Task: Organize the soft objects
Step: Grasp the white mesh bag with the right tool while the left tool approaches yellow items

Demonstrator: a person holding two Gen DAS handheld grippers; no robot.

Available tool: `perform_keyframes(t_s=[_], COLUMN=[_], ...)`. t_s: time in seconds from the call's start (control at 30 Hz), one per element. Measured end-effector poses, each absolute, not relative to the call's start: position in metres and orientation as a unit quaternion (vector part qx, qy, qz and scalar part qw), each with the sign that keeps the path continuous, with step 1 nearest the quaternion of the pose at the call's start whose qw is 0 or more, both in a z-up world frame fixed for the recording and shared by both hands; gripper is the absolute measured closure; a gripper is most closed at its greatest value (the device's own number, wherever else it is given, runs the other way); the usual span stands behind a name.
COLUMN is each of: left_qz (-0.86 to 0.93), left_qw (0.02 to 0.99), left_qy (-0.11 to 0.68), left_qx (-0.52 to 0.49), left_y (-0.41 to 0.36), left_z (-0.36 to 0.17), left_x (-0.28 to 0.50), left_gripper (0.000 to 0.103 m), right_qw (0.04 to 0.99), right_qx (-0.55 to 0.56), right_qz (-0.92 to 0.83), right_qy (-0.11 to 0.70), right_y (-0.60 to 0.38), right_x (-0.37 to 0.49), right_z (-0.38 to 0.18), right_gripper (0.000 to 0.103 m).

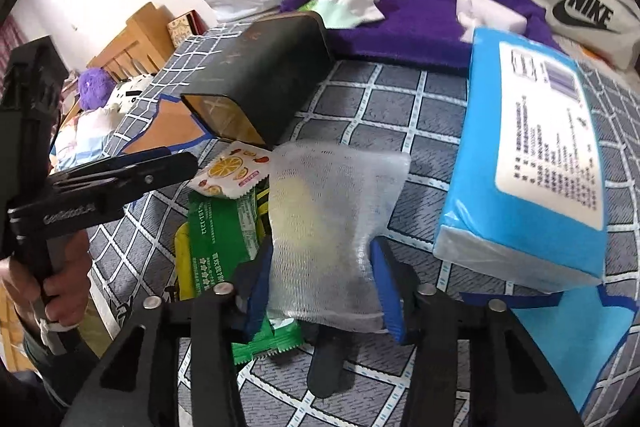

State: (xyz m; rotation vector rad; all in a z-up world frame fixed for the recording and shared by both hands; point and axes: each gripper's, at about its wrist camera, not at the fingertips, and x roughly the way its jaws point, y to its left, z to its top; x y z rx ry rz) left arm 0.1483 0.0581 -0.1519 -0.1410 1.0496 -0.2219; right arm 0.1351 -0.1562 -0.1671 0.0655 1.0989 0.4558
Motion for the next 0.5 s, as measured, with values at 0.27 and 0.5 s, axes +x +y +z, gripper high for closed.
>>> perform_keyframes(t_s=[0.27, 0.5], left_qz=[-0.1, -0.107], left_qw=[0.859, 0.86], left_qy=[0.499, 0.498], left_qx=[-0.054, -0.036], left_y=[0.049, 0.03], left_z=[-0.15, -0.151], left_x=[0.143, 0.147], left_gripper=[0.039, 0.039], right_qw=[0.828, 0.836], right_qx=[0.049, 0.038], right_qz=[0.239, 0.251], right_qy=[0.505, 0.487], right_y=[-0.168, -0.181], right_x=[0.123, 0.105], right_z=[-0.158, -0.149], right_gripper=[0.091, 0.094])
